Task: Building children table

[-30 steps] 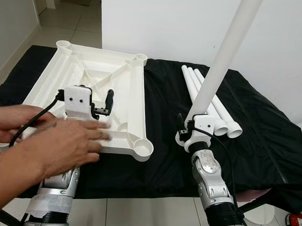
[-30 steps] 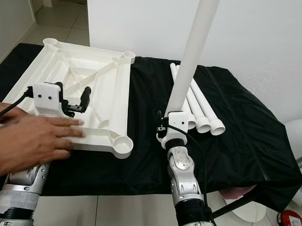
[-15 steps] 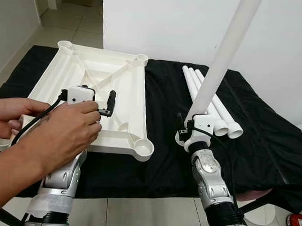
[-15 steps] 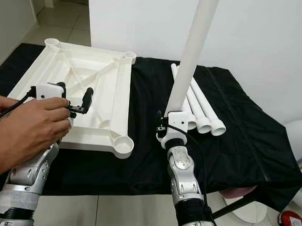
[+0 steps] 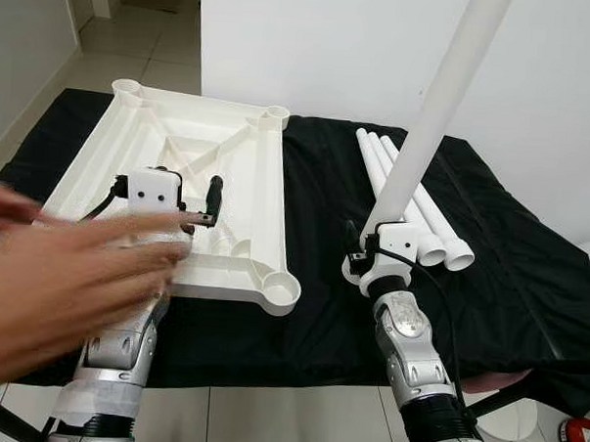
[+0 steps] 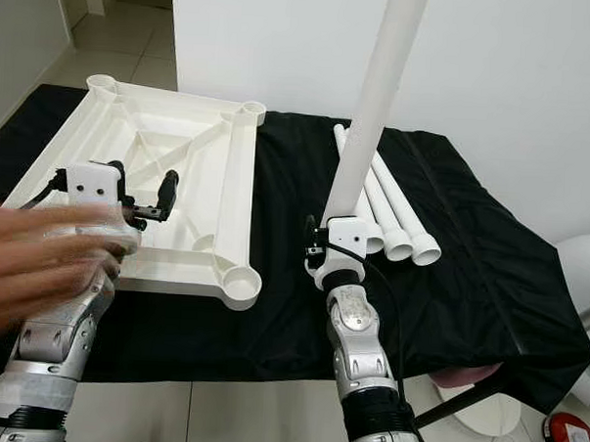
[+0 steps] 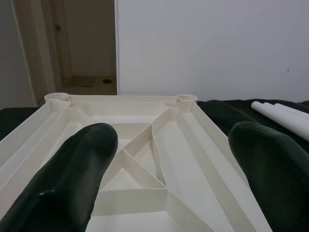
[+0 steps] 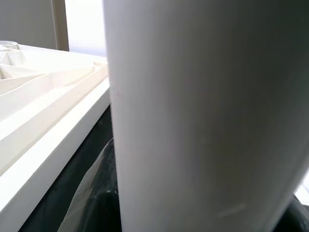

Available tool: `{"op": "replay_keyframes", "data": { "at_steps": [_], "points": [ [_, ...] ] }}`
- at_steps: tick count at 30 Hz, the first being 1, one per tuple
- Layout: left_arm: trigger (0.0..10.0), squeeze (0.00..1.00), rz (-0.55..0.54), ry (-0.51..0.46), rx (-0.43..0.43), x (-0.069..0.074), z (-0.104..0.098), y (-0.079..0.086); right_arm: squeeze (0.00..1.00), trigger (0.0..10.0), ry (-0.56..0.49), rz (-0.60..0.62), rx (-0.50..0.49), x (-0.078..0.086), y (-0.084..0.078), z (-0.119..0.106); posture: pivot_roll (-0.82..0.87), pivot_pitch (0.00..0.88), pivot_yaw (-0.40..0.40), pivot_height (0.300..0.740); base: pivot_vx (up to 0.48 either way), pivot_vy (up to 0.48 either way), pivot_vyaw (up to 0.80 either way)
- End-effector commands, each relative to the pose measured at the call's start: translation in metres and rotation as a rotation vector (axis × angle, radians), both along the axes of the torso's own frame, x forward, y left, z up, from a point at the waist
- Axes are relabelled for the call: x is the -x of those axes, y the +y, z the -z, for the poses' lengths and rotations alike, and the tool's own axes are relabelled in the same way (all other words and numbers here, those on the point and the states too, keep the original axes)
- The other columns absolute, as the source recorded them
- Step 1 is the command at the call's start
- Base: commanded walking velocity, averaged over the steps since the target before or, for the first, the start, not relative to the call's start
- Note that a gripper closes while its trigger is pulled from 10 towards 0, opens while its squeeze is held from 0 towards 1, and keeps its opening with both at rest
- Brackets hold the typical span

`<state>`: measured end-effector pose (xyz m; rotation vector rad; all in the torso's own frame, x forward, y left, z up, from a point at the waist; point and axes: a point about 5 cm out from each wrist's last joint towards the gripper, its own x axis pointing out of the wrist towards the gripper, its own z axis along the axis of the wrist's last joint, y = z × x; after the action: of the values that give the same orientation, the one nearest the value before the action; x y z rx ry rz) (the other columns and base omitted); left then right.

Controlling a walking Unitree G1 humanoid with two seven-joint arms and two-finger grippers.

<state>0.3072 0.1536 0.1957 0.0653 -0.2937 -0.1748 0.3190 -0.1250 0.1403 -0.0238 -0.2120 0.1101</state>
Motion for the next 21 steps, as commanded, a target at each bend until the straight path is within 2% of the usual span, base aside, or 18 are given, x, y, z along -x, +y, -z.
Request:
{"op": "replay_keyframes", "data": {
  "at_steps": [1,17,21],
  "points": [
    [10.0,0.0,0.007,-0.009,0.005,0.0022,-0.0017,-0.0031,0.0,10.0,-0.01,0.004,0.005,-0.0012,-0.0029,-0.0013,0.08,0.0,-0.109,0.74,0.0,0.0,0.0],
    [10.0,0.0,0.012,-0.008,0.004,0.0035,-0.0013,-0.0035,0.0,10.0,-0.01,0.004,0.007,-0.0002,-0.0032,-0.0013,0.08,0.0,-0.109,0.74,0.0,0.0,0.0],
    [10.0,0.0,0.09,0.015,-0.043,0.0062,0.0041,-0.0119,0.0,10.0,-0.014,-0.004,0.017,-0.0004,-0.0034,-0.0022,0.08,0.0,-0.107,0.74,0.0,0.0,0.0]
  ]
}}
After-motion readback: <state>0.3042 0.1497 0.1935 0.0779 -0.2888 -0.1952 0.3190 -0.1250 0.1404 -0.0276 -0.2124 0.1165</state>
